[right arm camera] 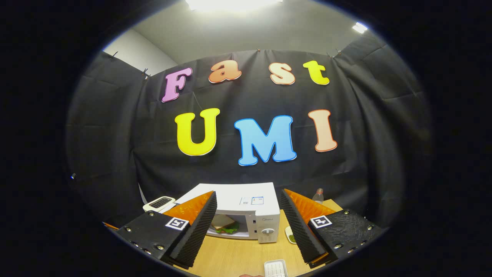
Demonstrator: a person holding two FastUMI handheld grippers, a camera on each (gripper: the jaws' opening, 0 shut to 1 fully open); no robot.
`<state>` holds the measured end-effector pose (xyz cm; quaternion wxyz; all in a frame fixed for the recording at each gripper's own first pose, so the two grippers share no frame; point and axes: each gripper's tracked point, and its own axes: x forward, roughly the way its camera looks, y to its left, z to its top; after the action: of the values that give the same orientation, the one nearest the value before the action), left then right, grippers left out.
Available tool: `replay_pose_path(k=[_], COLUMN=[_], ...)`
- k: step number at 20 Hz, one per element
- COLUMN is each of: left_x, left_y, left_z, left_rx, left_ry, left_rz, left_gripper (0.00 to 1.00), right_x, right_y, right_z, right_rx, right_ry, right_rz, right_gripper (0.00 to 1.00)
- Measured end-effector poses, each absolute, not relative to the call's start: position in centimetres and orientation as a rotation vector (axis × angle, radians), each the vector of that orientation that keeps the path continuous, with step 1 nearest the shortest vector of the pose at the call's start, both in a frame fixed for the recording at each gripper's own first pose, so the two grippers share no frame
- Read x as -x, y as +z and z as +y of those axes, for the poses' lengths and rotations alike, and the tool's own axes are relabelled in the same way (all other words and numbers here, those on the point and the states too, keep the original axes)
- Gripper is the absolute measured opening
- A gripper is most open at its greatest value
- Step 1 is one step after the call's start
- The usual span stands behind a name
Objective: Open the microwave oven with the left hand, put the food in, and close the microwave oven.
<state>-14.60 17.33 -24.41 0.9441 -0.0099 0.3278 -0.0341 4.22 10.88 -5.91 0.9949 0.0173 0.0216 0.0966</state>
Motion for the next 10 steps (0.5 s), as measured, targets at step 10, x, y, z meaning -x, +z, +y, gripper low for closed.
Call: replay_pose_path(k=[10], left_x=[10.5], left_y=[-26.2], left_z=[6.1], left_rx=[0.032], left_ry=[-0.180], left_rz=[0.705], left_gripper=[0.07], right_x=[-6.9], right_y=[-5.0], right_z=[5.6], right_rx=[-0.010], right_ry=[0.201], right_rz=[0.013], right_gripper=[0.99])
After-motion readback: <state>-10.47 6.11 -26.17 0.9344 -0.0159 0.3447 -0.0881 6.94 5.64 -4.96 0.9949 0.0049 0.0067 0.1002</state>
